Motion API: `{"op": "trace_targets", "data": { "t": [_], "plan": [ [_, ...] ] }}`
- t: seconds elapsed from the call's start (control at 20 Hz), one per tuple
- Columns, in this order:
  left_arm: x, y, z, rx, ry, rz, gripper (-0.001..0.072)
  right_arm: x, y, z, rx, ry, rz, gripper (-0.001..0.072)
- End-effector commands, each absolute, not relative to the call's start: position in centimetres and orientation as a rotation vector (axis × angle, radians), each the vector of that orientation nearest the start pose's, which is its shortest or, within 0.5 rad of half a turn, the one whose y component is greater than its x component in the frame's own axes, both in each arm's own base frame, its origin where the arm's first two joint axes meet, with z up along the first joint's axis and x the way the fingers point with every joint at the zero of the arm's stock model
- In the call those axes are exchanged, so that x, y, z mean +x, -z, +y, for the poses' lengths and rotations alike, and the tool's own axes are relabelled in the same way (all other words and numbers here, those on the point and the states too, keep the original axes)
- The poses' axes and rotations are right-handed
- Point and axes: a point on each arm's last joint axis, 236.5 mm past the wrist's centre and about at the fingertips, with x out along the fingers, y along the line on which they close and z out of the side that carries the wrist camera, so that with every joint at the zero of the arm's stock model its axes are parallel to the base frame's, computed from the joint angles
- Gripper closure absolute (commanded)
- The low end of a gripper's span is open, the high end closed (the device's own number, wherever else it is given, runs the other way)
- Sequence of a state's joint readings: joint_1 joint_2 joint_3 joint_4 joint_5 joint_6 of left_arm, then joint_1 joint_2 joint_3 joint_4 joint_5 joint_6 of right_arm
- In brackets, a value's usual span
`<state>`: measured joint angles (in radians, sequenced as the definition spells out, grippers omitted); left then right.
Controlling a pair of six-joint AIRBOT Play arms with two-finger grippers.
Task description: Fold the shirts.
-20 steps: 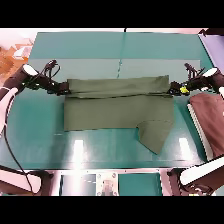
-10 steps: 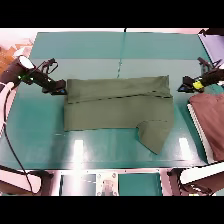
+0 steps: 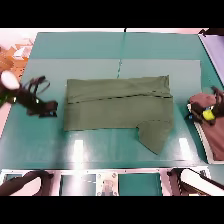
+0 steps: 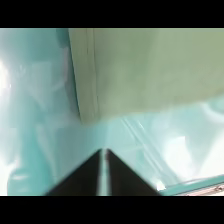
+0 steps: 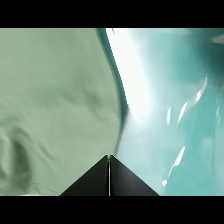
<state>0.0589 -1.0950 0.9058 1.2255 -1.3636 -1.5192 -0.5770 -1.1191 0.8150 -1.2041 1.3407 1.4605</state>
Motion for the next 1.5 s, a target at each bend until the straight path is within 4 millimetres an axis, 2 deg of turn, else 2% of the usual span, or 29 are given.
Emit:
{"op": "trace_targets", "data": {
  "t": [0.0,0.05,0.1,0.25,0.4,0.5,0.6,0.65,0.7,0.8,0.95,1.05,1.2,1.3,1.45],
  "plan": [
    [23.3,2.4,-8.9,-0.525,0.182,1.386,-0.0007,20.7,7.5,-4.3,0.794,0.256,1.412,0.0613],
    [22.9,3.2,-9.9,-0.602,0.185,1.371,0.0004,20.1,8.3,-3.7,0.811,0.260,1.416,0.0423],
    [22.7,4.0,-10.8,-0.676,0.187,1.365,0.0004,19.9,9.1,-3.2,0.839,0.261,1.417,0.0270],
    [22.8,6.4,-12.2,-0.851,0.160,1.312,0.0004,20.7,10.0,-2.3,0.906,0.260,1.363,0.0266],
    [24.1,7.9,-11.4,-0.948,0.072,1.217,0.0005,21.4,10.5,-2.7,0.919,0.284,1.310,0.0266],
    [25.4,8.2,-10.6,-1.010,0.016,1.140,0.0005,21.8,10.7,-2.7,0.940,0.293,1.284,0.0266],
    [26.9,8.1,-10.3,-1.000,-0.009,1.051,0.0008,22.1,10.8,-2.6,0.965,0.297,1.263,0.0266],
    [27.7,7.9,-10.8,-0.986,-0.008,1.014,0.0155,22.1,10.9,-2.5,0.967,0.300,1.261,0.0266],
    [28.1,8.2,-11.3,-0.980,-0.012,0.998,0.0214,22.1,11.0,-2.4,0.966,0.297,1.265,0.0266],
    [28.0,9.3,-12.9,-1.047,-0.036,1.034,0.0214,22.0,11.2,-2.1,0.974,0.292,1.279,0.0265],
    [26.6,10.7,-14.2,-1.069,-0.035,1.131,0.0215,21.9,11.6,-1.9,0.980,0.292,1.294,0.0265],
    [27.2,9.6,-14.4,-1.069,0.001,1.126,0.0214,21.9,11.6,-1.9,0.980,0.292,1.294,0.0265],
    [28.5,6.4,-13.9,-0.954,0.141,1.132,0.0214,21.8,11.6,-1.9,0.980,0.290,1.298,0.0266],
    [27.5,5.2,-12.5,-0.885,0.188,1.225,0.0215,21.8,11.6,-1.9,0.980,0.290,1.298,0.0266],
    [26.0,4.0,-10.6,-0.890,0.193,1.326,0.0214,21.8,11.6,-1.9,0.981,0.290,1.297,0.0265]
  ]
}}
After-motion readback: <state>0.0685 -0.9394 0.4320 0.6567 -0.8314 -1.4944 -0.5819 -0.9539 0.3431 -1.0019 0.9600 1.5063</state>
